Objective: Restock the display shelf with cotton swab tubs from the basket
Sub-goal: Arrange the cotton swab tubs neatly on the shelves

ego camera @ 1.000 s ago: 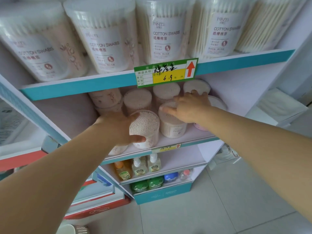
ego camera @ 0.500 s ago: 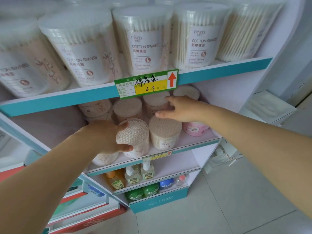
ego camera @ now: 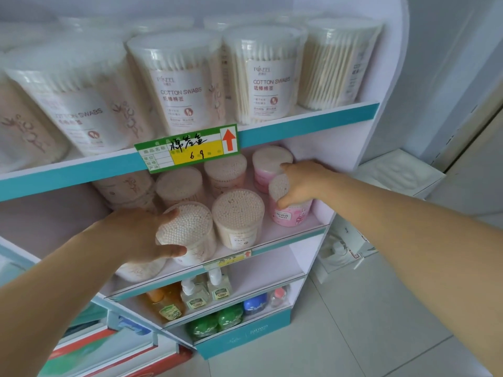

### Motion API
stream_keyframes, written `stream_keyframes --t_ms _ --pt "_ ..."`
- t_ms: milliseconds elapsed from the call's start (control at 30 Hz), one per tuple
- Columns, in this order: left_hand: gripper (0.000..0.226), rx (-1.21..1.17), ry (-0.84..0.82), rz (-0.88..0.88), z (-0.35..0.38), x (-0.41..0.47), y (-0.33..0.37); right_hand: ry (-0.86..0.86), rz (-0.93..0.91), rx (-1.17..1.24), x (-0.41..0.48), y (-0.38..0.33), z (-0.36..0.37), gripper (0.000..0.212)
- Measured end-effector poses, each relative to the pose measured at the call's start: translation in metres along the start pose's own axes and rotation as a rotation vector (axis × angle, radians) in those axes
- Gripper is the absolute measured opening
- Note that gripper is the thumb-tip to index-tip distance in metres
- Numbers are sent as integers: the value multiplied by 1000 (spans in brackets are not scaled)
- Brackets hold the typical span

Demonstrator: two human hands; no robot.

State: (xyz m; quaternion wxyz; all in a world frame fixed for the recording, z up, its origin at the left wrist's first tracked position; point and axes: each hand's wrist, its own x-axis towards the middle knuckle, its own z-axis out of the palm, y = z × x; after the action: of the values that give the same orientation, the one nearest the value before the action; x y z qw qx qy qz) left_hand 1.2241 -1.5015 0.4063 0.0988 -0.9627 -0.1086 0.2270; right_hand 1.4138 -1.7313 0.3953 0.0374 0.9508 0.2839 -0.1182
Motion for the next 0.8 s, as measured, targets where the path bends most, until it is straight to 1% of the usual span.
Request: stream_keyframes --t_ms 133,200,333,367,433,500,567,633,733,800 --pt "95 5 7 -7 3 1 -1 -33 15 -149 -8 -9 -5 86" --pt "96 -4 1 -10 4 2 -2 -59 32 -186 -8 -10 -8 88" --pt "95 -13 -4 -28 2 0 -1 -152 77 -130 -1 -7 -12 95" --pt "95 -11 1 -27 2 -1 -1 -153 70 -127 -1 -9 -12 97" --pt "94 -13 10 -24 1 -1 0 -76 27 -35 0 -16 -12 91" --pt "91 -29 14 -19 1 0 -2 66 -50 94 8 -24 -10 76" --pt "86 -43 10 -9 -2 2 -6 216 -128 160 18 -36 -7 60" --pt "79 -54 9 14 -4 3 -13 311 -188 269 26 -52 -5 54" --pt "74 -51 44 30 -2 1 -20 290 -200 501 41 -77 0 51" --pt "72 -41 112 39 2 -1 -18 287 -208 561 52 -92 4 50"
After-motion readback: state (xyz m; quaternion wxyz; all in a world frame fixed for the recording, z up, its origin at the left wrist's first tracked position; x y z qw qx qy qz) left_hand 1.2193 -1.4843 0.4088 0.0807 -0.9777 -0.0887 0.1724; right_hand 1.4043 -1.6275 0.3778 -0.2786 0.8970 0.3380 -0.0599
